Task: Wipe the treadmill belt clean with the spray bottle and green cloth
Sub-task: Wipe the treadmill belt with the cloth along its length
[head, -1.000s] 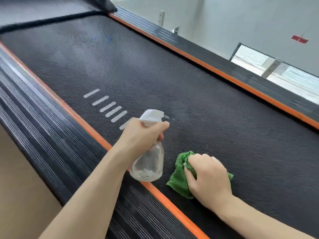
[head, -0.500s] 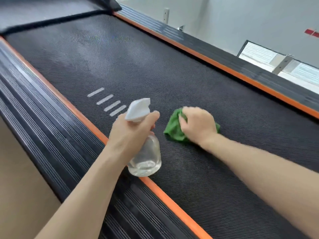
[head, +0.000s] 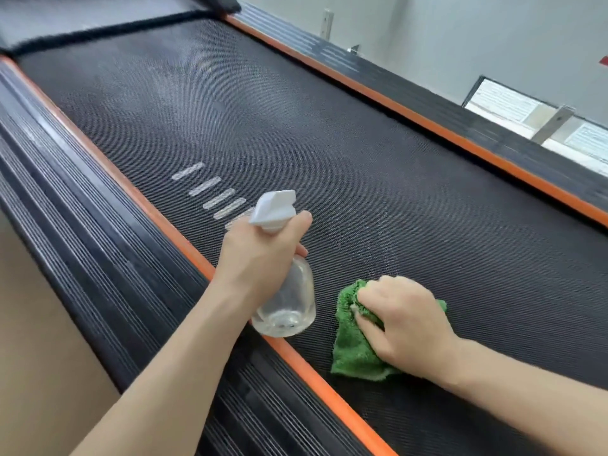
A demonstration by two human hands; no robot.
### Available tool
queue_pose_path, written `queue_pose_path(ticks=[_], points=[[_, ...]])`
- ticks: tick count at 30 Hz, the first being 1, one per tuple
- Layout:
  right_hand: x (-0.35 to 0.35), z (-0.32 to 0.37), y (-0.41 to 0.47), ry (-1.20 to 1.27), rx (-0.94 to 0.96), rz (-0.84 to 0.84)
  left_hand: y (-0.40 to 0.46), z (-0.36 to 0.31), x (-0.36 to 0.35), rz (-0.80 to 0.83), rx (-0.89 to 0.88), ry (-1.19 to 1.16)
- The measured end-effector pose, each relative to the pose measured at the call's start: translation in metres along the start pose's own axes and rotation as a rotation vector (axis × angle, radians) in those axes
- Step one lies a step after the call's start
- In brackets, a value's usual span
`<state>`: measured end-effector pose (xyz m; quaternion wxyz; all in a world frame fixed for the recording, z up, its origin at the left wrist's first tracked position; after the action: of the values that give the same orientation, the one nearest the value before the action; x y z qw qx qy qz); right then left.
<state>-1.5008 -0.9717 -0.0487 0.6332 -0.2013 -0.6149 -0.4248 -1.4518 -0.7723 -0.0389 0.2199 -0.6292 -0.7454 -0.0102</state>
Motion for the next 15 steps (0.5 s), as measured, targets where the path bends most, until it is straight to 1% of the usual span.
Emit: queue_pose_path(ticks=[1, 2, 4, 5, 6, 8, 9, 10, 12, 13, 15], points=[[-0.004, -0.011, 0.017, -0.024, 0.011, 0.000, 0.001, -0.001, -0.002, 0.012, -0.003, 0.018], [-0.008, -0.027, 0.040, -0.055, -0.040, -0.013, 0.001, -0.001, -0.004, 0.018, -0.007, 0.029], [-0.013, -0.075, 0.090, -0.097, -0.287, -0.080, -0.001, -0.001, -0.005, 0.016, -0.016, 0.036], [-0.016, -0.097, 0.112, -0.112, -0.403, -0.085, -0.002, -0.002, -0.005, 0.013, -0.023, 0.038], [-0.020, -0.111, 0.127, -0.114, -0.478, -0.083, -0.003, -0.003, -0.006, 0.012, -0.025, 0.039], [-0.021, -0.112, 0.140, -0.116, -0.518, -0.083, -0.004, -0.003, -0.005, 0.011, -0.017, 0.020], [-0.019, -0.102, 0.136, -0.113, -0.506, -0.089, -0.004, -0.002, -0.003, 0.015, -0.015, 0.001], [-0.017, -0.085, 0.127, -0.103, -0.447, -0.097, -0.004, -0.003, 0.001, 0.015, -0.015, -0.025], [-0.017, -0.033, 0.097, -0.057, -0.258, -0.086, 0.001, -0.004, 0.016, -0.010, -0.022, -0.062], [-0.019, -0.006, 0.080, -0.023, -0.164, -0.055, 0.003, -0.004, 0.027, -0.030, -0.026, -0.059], [-0.020, 0.031, 0.055, 0.019, -0.024, -0.016, 0.007, -0.004, 0.050, -0.076, -0.036, -0.061]])
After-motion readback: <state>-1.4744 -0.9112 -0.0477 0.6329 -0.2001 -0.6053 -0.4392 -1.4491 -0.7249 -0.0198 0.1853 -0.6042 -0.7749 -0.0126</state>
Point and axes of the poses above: each hand's wrist, its own y-axis towards the middle knuckle, its own x-axis out of the back of the hand, z = x × y, the point moved 10 cm from there along y, towards the middle knuckle, and after that the axes turned 3 degrees about y, right-handed, at the moved point
